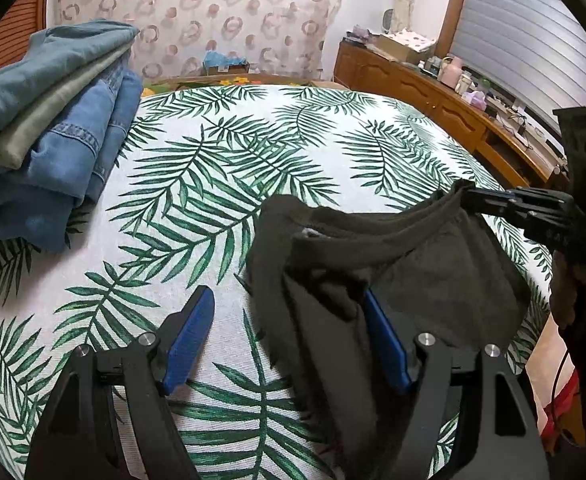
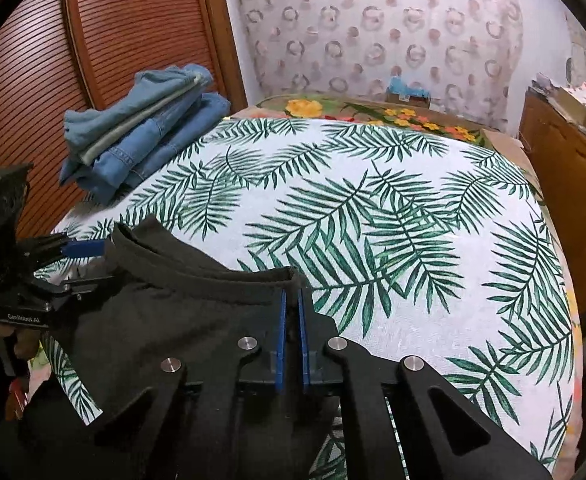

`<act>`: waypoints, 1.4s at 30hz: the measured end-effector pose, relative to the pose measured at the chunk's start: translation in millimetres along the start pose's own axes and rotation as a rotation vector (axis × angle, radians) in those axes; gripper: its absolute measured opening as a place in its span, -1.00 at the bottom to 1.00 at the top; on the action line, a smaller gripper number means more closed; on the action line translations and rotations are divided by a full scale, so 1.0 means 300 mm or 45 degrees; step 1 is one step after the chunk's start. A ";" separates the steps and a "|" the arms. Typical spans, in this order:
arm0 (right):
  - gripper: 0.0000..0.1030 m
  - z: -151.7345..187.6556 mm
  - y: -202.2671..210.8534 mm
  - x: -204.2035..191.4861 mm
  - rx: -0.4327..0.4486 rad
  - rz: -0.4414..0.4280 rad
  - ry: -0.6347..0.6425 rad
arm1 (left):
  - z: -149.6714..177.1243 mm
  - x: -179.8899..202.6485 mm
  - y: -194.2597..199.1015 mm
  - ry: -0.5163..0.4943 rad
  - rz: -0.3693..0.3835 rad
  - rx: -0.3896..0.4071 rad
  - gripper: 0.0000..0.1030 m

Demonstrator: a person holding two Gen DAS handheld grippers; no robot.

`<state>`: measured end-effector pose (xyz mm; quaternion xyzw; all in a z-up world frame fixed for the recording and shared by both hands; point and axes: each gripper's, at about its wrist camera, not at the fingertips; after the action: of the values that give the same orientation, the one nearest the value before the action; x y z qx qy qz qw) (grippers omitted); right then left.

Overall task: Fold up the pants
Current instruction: 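Grasp the folded black garment's edge with both grippers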

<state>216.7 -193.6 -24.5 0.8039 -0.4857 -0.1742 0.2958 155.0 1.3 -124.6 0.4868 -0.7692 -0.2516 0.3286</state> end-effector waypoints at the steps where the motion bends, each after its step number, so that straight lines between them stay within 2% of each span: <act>1: -0.90 0.000 0.001 0.003 0.001 0.002 -0.006 | 0.001 0.001 0.000 -0.001 0.001 0.001 0.48; 3: -0.84 -0.001 0.000 0.008 -0.012 0.005 -0.019 | -0.001 -0.001 0.000 0.002 0.004 0.001 0.48; 6: -0.59 0.001 0.009 0.012 -0.020 0.071 -0.014 | -0.001 0.000 0.000 -0.002 0.001 0.001 0.48; 15: -0.17 0.075 0.057 0.033 -0.066 0.092 -0.028 | 0.003 -0.002 -0.002 -0.011 -0.008 0.012 0.49; 23: -0.15 0.101 0.067 0.053 -0.102 0.052 -0.091 | -0.003 -0.010 0.003 0.020 0.007 0.000 0.49; 27: -0.15 0.096 0.050 0.047 -0.108 0.057 -0.089 | -0.016 -0.023 0.009 0.057 0.053 -0.002 0.48; 34: -0.15 0.089 0.032 0.032 -0.102 0.037 -0.100 | -0.053 -0.021 -0.004 0.077 0.130 -0.004 0.09; 42: -0.15 0.091 0.024 0.012 -0.087 0.045 -0.082 | -0.047 -0.025 -0.023 0.086 0.137 0.000 0.01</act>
<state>197.9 -207.7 -40.7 0.7786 -0.5029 -0.2110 0.3104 171.8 4.4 -122.2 0.4530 -0.7827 -0.2171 0.3674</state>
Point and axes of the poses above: each gripper's, at about its wrist camera, not at the fingertips, and y roughly against the way its jaws point, x to its right, z to its underside, and after that the axes turned 8 degrees about z, right-handed
